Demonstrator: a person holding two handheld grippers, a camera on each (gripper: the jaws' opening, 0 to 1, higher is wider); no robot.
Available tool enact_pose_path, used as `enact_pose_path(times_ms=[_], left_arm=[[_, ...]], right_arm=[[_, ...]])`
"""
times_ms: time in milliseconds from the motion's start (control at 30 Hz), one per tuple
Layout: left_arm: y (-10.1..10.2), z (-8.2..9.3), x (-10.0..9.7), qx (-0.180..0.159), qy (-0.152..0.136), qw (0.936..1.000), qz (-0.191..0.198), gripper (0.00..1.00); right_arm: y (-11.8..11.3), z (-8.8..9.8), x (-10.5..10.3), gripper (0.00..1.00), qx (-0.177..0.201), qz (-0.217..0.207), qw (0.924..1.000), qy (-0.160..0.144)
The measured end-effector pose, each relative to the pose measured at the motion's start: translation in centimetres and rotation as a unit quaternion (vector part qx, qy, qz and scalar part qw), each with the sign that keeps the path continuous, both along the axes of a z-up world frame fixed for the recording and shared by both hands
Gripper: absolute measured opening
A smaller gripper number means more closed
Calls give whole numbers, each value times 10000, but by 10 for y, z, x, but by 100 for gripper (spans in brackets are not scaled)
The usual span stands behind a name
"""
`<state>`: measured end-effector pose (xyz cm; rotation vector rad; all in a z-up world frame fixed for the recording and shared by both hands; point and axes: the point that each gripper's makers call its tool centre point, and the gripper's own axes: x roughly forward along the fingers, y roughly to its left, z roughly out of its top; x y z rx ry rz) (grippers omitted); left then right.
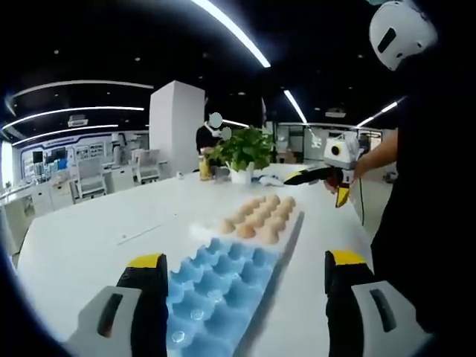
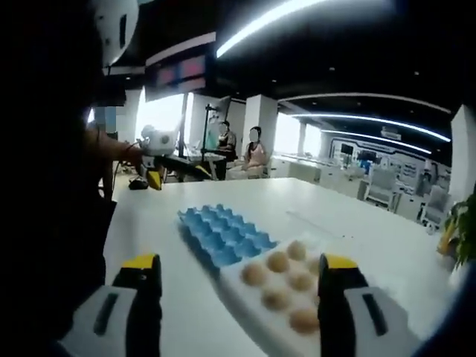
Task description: Place the egg into an empty slot of the egg tray after lifting it from the table, then release the egg inside the slot.
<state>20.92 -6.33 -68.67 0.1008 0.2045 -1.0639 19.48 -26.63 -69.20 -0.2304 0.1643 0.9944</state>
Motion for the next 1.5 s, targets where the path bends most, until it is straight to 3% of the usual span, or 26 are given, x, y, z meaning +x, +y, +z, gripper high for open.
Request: enact_pose_path(times_ms=[733,933,1033,1200,1367,1500], left_arm=[[2,3,4,-68,-26,10000,33,86],[3,4,7,-107,-44,9999,53,85],[3,4,8,-109,-55,9999,51,84],[5,3,9,-113,-39,9999,62,83],[6,3,10,-120,-34,9999,72,82],[8,3,11,-152,-43,9998,101,82]], right_arm=[[3,-3,3,89,-26,24,10000,38],[11,-4,13,87,174,-93,9998,61],[16,-9,19,82,287,-150,9993,211],[22,-24,30,75,155,-290,9990,298],[30,-33,37,59,124,-339,9982,472],[34,-43,45,44,-265,-390,9972,586]])
